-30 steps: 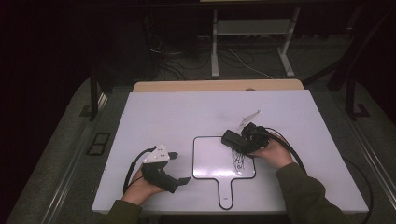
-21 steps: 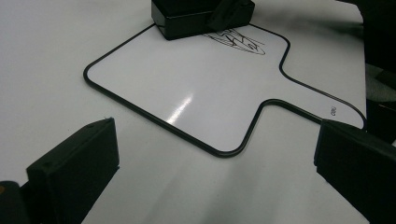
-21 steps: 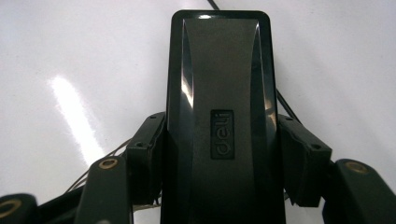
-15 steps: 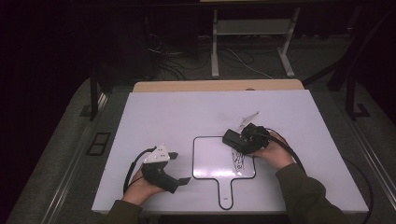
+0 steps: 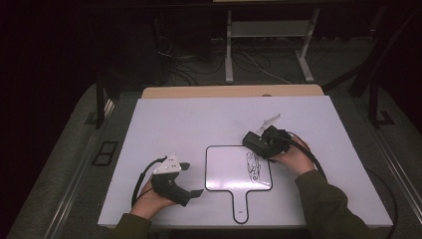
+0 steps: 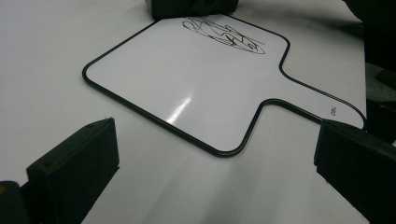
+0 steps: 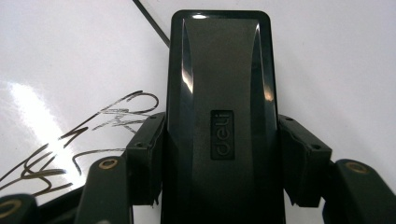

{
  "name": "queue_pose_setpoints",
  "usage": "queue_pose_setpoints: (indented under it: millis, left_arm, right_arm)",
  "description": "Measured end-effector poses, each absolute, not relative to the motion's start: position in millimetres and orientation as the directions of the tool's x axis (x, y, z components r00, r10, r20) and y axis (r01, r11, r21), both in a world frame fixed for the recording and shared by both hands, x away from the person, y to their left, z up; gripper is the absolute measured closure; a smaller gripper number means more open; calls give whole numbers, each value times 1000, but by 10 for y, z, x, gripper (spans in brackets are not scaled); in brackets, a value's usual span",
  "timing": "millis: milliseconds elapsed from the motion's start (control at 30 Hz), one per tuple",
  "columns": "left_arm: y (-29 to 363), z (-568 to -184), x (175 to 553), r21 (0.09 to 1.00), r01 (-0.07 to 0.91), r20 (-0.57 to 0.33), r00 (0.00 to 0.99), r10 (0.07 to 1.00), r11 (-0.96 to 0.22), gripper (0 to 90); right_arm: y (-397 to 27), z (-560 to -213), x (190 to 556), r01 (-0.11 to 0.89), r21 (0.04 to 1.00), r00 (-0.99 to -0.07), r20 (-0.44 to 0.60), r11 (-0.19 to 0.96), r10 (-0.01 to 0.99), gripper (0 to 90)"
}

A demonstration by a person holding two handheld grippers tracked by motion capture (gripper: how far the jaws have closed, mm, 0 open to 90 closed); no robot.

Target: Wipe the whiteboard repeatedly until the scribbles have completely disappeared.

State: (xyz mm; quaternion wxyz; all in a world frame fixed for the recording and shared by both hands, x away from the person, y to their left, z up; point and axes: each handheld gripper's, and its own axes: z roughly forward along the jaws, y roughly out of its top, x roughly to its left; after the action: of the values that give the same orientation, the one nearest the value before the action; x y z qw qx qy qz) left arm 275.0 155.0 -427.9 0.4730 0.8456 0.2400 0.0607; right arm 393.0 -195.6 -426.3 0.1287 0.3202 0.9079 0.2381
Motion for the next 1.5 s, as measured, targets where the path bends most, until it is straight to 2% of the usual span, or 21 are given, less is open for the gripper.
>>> queue_pose_setpoints:
  millis: [467, 867, 1233, 1500]
  left_arm:
    - [1554, -4275, 2748, 830, 349, -125, 877, 464, -435, 0]
    - [1559, -4272, 2747, 829, 350, -125, 876, 465, -436, 0]
    - [1558, -4271, 2745, 830, 350, -126, 876, 466, -435, 0]
    - [1564, -4270, 2745, 830, 349, -124, 876, 466, -435, 0]
  right_arm:
    - [-1762, -4259, 3851, 461, 511, -812, -88, 726, 577, 386]
    - [-1978, -4249, 3952, 528, 499, -751, -104, 687, 652, 386]
    - [-1790, -4253, 3860, 459, 500, -815, -93, 735, 572, 386]
    - [-1940, -4246, 3941, 506, 488, -765, -127, 711, 632, 386]
